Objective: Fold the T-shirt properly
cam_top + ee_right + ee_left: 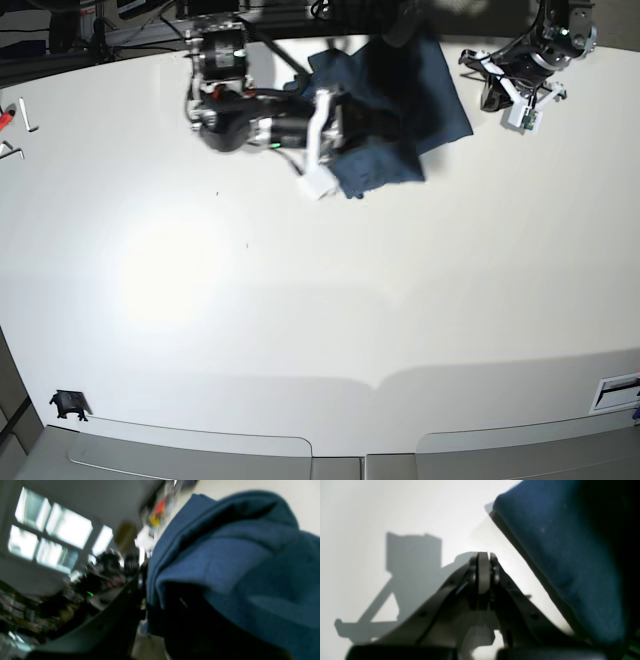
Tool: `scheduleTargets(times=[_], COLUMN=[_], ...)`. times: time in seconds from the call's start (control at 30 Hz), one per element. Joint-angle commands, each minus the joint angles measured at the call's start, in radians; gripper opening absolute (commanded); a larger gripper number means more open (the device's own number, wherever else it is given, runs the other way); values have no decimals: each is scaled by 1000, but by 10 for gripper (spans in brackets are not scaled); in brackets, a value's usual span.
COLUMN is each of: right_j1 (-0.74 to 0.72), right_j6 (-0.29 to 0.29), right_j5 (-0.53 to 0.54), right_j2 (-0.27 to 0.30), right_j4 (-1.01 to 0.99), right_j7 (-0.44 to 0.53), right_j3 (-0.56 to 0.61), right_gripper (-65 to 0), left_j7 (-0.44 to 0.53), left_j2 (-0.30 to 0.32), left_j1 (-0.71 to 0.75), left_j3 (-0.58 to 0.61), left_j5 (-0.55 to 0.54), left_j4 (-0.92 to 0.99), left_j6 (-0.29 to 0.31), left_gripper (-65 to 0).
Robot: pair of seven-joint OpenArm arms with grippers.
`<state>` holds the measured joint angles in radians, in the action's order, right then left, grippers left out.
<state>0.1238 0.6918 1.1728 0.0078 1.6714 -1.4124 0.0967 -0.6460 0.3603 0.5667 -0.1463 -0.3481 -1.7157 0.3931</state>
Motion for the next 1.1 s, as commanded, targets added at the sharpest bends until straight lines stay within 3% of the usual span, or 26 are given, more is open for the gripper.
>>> scheduleTargets(times=[0.0, 0.13, 0.33, 0.63, 0.8, 1.07], right_j1=[-13, -12, -13, -16, -24, -40], right_j6=[6, 6, 6, 6, 6, 6], right_j5=[-36, -294, -411, -411, -391, -150], right_j2=[-18, -64, -106, -152, -152, -152], right_j4=[18, 18, 18, 18, 18, 26], right_j7=[16, 72, 149, 149, 148, 115], right_j3=[30, 141, 231, 238, 238, 238], right_gripper=[-650, -650, -650, -650, -460, -459], left_j7=[-105, -104, -99, -96, -96, -96], left_j2=[3, 3, 3, 3, 3, 3], left_j1=[15, 15, 15, 15, 15, 15], left_j3=[2, 2, 2, 2, 2, 2], left_j5=[59, 59, 59, 59, 59, 59], left_j4=[22, 22, 22, 22, 22, 22], left_j6=[-11, -11, -11, -11, -11, -11], left_gripper=[-650, -650, -650, -650, -650, -650])
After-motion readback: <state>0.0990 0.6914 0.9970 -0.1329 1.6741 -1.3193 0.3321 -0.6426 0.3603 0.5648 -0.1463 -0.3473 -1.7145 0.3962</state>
